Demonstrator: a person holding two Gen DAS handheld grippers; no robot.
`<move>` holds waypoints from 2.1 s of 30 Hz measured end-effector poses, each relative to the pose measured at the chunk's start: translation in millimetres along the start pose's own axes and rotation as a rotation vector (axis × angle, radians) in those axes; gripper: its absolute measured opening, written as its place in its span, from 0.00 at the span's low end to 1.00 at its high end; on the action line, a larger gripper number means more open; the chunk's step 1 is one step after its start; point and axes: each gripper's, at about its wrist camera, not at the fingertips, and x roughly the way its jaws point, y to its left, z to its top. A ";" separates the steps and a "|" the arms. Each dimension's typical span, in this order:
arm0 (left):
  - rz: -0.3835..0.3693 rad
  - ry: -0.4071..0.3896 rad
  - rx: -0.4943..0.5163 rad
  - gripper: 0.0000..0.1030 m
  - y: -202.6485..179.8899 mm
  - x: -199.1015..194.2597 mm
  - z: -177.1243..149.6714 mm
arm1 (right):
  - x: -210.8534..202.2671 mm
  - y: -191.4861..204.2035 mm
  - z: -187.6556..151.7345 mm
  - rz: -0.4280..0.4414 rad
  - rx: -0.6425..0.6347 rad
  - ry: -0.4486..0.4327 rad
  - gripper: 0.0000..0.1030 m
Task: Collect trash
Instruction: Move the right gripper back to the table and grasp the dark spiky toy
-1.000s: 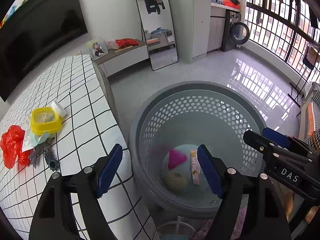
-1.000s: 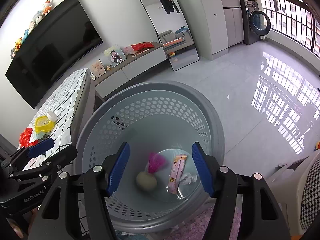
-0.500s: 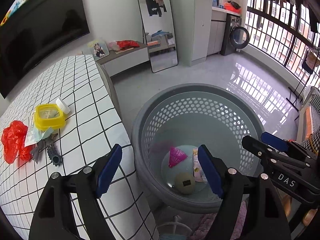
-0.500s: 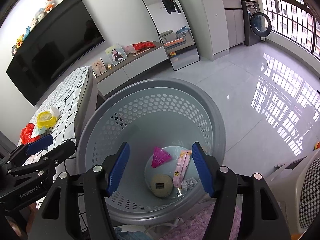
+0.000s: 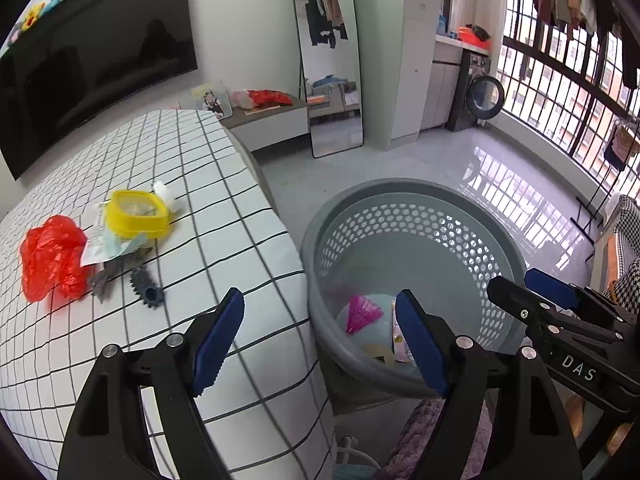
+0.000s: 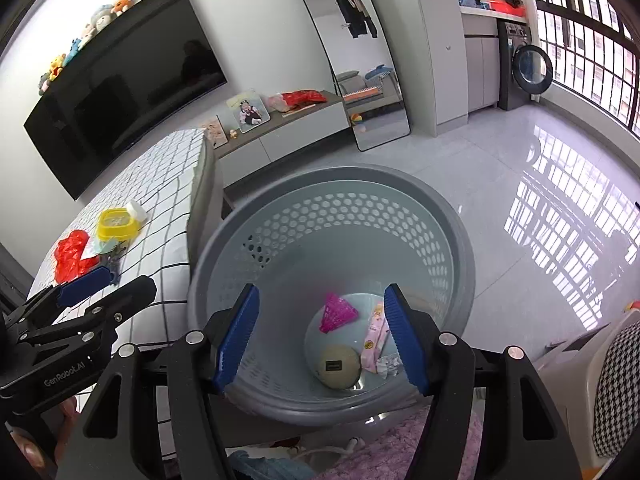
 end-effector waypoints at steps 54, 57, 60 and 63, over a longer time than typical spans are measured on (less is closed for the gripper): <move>0.291 -0.006 -0.396 0.76 247.8 -59.7 -85.3 | 126.7 264.2 7.2 0.096 -0.501 0.227 0.73; 0.286 -0.004 -0.398 0.76 249.5 -58.4 -84.5 | 137.1 266.9 8.5 0.084 -0.513 0.253 0.74; 0.282 0.004 -0.399 0.76 250.3 -55.5 -83.7 | 141.8 270.0 9.6 0.068 -0.528 0.250 0.80; 0.276 0.015 -0.398 0.77 249.7 -52.7 -83.7 | 145.2 274.6 8.4 0.047 -0.543 0.264 0.88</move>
